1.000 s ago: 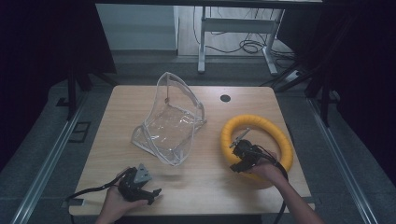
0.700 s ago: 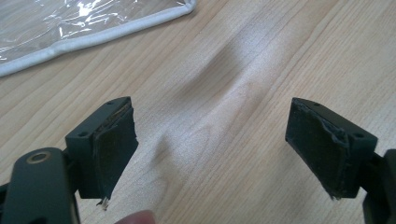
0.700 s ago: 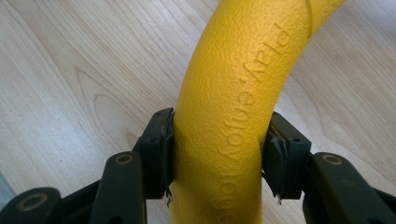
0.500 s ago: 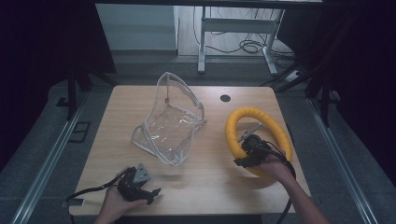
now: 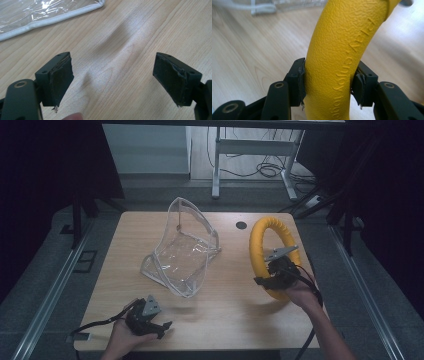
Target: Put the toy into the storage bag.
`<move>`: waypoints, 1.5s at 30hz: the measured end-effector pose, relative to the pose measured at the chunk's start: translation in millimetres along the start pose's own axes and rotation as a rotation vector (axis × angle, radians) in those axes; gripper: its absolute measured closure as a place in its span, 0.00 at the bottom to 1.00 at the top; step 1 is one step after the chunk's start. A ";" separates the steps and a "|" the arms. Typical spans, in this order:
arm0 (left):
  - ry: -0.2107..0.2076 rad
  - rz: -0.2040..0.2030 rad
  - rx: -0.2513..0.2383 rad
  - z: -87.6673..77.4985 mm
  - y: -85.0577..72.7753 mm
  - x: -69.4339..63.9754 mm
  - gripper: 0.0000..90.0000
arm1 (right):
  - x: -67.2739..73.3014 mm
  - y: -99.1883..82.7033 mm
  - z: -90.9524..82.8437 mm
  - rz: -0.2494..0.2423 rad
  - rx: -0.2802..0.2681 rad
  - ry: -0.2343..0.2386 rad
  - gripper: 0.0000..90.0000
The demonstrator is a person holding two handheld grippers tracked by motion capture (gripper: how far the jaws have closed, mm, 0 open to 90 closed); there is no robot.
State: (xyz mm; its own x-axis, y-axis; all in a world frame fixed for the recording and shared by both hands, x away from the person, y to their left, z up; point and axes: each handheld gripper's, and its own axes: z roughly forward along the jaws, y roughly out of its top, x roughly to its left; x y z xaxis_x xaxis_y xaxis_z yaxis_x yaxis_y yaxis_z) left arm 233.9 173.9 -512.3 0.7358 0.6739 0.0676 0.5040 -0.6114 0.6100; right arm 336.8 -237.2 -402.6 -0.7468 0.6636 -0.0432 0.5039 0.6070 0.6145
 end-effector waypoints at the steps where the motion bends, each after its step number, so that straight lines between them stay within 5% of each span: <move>1: 0.000 0.000 0.000 0.0 0.0 -0.1 0.18 | 0.2 1.3 -2.1 0.006 -0.010 -0.002 0.56; 20: 0.003 0.001 0.001 0.9 -0.4 -0.2 0.18 | 10.8 29.5 -24.6 -0.001 -0.258 0.047 0.56; 45: 0.004 0.004 0.004 0.7 -0.2 -0.2 0.18 | 18.9 41.0 -38.9 0.026 -0.461 0.127 0.56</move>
State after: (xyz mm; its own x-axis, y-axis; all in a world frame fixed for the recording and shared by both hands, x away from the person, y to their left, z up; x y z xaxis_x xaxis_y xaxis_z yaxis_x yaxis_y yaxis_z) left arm 234.0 173.6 -513.0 0.7359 0.6731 0.0726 0.5031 -0.6155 0.6066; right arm 326.5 -216.8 -347.5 -0.7982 0.5998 0.0563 0.2995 0.3141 0.9009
